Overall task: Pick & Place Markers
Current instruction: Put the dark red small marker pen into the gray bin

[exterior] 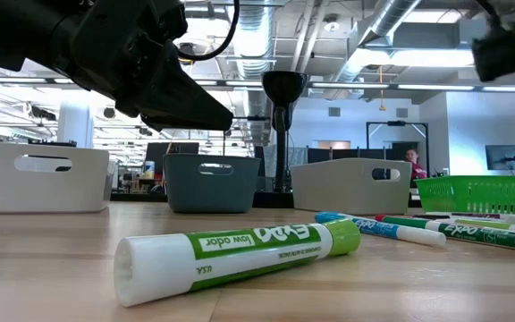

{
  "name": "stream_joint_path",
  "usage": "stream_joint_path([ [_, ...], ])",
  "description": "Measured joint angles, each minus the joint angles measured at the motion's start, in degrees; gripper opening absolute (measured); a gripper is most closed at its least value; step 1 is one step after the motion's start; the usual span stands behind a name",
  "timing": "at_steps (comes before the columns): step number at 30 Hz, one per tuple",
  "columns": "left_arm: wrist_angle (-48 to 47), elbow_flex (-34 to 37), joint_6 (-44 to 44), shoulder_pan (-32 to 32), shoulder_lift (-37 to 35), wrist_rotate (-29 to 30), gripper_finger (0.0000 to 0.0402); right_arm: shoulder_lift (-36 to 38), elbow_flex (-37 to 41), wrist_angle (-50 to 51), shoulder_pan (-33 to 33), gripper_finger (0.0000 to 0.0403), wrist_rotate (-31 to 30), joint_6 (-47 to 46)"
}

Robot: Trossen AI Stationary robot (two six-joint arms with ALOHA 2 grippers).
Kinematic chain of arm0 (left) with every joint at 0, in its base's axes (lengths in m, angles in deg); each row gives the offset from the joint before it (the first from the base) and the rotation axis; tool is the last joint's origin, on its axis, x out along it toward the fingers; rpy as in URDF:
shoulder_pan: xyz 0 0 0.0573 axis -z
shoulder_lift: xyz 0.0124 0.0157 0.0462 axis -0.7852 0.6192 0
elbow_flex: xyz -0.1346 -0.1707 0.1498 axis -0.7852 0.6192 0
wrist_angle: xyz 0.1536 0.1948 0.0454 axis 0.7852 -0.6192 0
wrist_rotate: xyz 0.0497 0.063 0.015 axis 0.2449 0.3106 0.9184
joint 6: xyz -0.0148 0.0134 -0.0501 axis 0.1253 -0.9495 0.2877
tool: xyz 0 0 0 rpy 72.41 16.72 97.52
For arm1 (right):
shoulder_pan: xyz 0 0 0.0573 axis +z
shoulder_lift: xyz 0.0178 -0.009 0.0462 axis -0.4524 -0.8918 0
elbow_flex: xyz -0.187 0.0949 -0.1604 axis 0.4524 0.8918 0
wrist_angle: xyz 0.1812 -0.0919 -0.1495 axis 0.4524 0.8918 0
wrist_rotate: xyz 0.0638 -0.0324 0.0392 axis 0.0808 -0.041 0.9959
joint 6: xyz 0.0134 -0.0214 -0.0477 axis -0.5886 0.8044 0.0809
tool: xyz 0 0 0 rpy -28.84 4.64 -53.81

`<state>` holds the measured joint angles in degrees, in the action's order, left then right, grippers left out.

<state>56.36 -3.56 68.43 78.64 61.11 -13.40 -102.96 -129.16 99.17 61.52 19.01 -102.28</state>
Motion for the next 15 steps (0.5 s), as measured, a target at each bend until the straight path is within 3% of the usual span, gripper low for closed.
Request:
stream_joint_path([
  [8, -0.01, 0.00, -0.04, 0.00, 0.00, -0.01, 0.0104, -9.81, 0.00, 9.98, 2.68, 0.0135, -0.02, -6.70],
  [15, 0.00, 0.00, -0.17, 0.00, 0.00, -0.02, 0.0104, -16.15, 0.01, 8.55, 0.15, 0.0133, -2.71, -3.74],
])
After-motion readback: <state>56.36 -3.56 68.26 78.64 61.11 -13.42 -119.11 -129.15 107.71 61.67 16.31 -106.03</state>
